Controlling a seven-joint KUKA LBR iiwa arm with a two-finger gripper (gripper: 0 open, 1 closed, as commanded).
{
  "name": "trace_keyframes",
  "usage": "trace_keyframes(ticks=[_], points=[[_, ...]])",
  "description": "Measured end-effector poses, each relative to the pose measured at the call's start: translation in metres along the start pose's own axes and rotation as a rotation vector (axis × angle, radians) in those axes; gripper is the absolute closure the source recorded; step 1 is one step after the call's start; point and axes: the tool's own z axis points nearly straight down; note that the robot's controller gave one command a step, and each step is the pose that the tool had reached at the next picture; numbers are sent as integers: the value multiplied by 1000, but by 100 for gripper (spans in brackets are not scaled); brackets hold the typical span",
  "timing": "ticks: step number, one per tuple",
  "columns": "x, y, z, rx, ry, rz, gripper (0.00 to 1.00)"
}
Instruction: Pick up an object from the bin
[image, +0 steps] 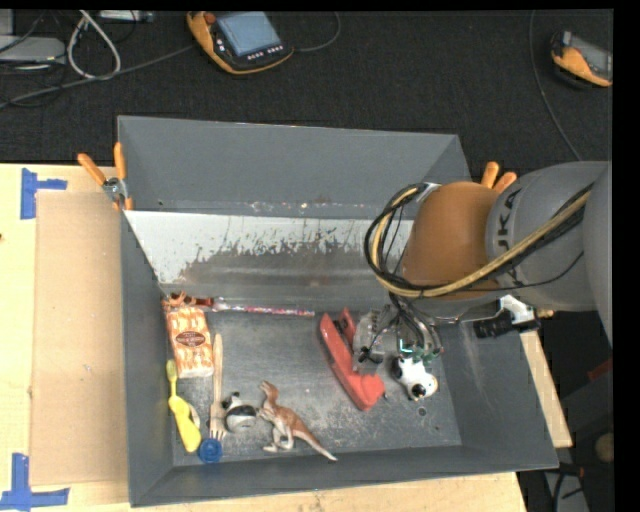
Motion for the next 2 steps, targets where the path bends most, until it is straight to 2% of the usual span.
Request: trace_keyframes(ticks=[2], points=[[0, -2, 3, 4, -3, 1, 0]])
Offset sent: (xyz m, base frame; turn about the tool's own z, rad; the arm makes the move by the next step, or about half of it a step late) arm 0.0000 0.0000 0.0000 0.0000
